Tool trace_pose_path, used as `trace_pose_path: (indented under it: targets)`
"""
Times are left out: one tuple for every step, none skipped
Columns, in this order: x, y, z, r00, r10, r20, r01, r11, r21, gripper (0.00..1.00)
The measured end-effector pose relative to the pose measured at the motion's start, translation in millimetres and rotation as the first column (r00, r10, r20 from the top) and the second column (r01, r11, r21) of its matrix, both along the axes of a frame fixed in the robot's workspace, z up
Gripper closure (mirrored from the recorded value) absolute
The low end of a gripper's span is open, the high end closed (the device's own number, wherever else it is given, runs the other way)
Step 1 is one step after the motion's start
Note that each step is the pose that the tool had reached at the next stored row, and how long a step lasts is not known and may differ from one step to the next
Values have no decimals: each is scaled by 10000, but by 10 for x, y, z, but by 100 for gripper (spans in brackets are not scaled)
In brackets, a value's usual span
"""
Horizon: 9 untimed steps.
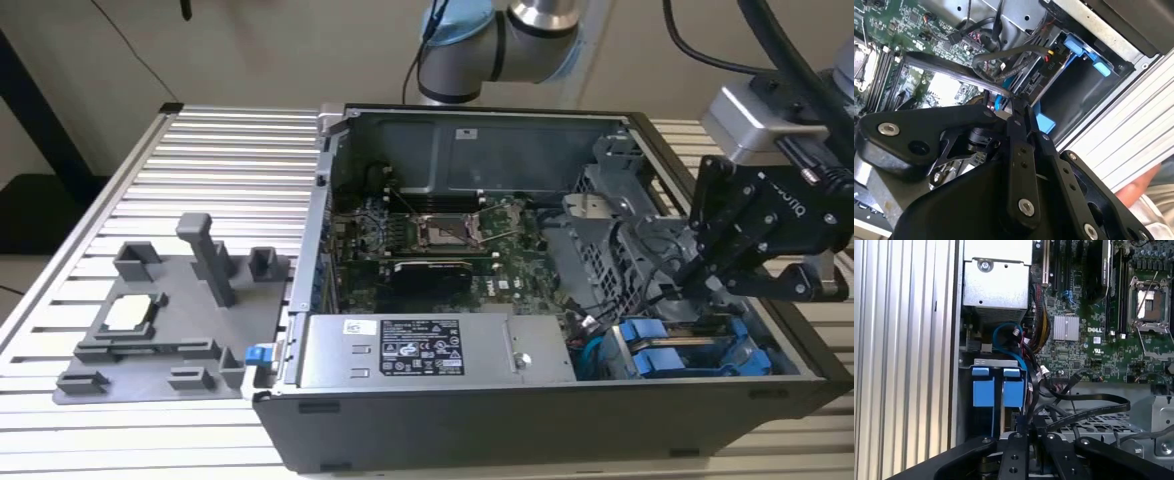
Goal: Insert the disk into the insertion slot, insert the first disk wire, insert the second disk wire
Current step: 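Insert the second disk wire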
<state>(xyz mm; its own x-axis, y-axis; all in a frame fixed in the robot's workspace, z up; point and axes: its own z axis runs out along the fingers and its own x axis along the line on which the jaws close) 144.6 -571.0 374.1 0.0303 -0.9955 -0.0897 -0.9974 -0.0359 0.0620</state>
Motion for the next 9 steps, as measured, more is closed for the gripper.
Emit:
trace_pose_path:
  targets:
    - [0, 0, 0, 10000, 0, 0, 0, 10000, 0, 84]
    - [0, 0, 0, 10000, 0, 0, 0, 10000, 0, 84]
    - [0, 0, 0, 10000, 0, 0, 0, 10000, 1, 84]
    - [0, -3, -3, 10000, 0, 0, 0, 10000, 1, 84]
    - [1, -12, -7, 10000, -3, 0, 3, 10000, 2, 84]
    - [2, -27, -10, 10000, -8, 0, 8, 10000, 0, 84]
    - [2, -46, -16, 10000, -11, 0, 11, 10000, 0, 84]
    - [4, -67, -23, 10000, -13, 0, 13, 10000, 1, 84]
    - [6, -84, -29, 10000, -14, 0, 14, 10000, 3, 84]
